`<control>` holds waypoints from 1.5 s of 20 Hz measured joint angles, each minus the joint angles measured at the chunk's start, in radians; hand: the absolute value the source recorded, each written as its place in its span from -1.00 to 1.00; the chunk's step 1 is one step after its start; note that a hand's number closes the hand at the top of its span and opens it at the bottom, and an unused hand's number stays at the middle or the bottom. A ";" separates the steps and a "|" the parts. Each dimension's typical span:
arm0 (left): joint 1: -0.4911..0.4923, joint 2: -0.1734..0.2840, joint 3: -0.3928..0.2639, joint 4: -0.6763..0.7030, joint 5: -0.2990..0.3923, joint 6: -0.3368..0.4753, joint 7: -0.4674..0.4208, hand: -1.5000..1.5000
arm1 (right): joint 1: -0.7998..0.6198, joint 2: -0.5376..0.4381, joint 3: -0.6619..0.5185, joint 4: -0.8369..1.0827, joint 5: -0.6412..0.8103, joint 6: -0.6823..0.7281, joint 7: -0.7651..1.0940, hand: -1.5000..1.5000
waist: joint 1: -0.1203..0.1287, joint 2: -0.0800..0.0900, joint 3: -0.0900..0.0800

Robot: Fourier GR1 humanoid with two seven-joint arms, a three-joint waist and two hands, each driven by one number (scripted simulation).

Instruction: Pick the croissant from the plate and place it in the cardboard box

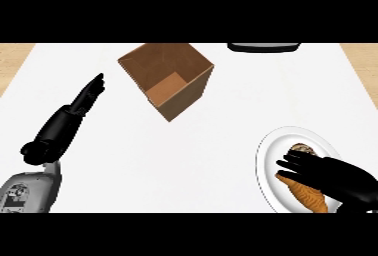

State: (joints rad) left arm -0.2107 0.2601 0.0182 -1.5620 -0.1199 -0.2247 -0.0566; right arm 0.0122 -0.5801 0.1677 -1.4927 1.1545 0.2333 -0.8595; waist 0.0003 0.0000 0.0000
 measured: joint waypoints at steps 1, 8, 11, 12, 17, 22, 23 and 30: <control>0.010 -0.008 -0.006 -0.019 -0.004 0.002 0.010 0.00 | -0.006 0.010 0.004 0.023 0.013 -0.010 -0.004 -1.00 | 0.001 -0.001 -0.001; 0.012 -0.026 -0.003 0.004 -0.030 0.005 -0.019 0.00 | -0.021 0.051 0.026 0.072 0.046 -0.107 -0.091 1.00 | -0.001 -0.003 -0.008; 0.017 -0.025 0.000 -0.023 -0.026 -0.003 0.005 0.00 | -0.023 0.065 0.016 0.077 0.036 -0.148 -0.119 1.00 | -0.001 -0.005 -0.011; 0.019 -0.020 0.006 -0.026 -0.021 -0.010 0.003 0.00 | -0.017 0.069 0.015 0.068 0.035 -0.160 -0.124 1.00 | -0.001 -0.005 -0.012; -0.001 -0.036 -0.009 -0.008 -0.030 -0.010 0.003 0.00 | -0.090 0.256 0.080 0.047 0.106 -0.085 0.092 1.00 | 0.022 -0.003 -0.019; -0.015 -0.042 -0.029 -0.011 -0.030 -0.023 -0.002 0.00 | -0.173 0.451 0.110 0.053 0.150 -0.017 0.346 1.00 | 0.074 0.009 -0.018; -0.019 -0.045 -0.035 -0.010 -0.030 -0.026 -0.002 0.00 | -0.196 0.475 0.116 0.053 0.150 -0.013 0.396 1.00 | 0.084 0.010 -0.016; -0.054 -0.059 -0.068 -0.001 -0.029 -0.047 -0.002 0.00 | -0.414 0.561 0.189 0.062 0.153 -0.053 0.753 1.00 | 0.152 0.016 -0.005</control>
State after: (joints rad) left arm -0.2647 0.2007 -0.0494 -1.5627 -0.1491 -0.2720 -0.0591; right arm -0.4016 -0.0196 0.3563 -1.4312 1.3075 0.1804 -0.1061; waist 0.1521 0.0159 -0.0052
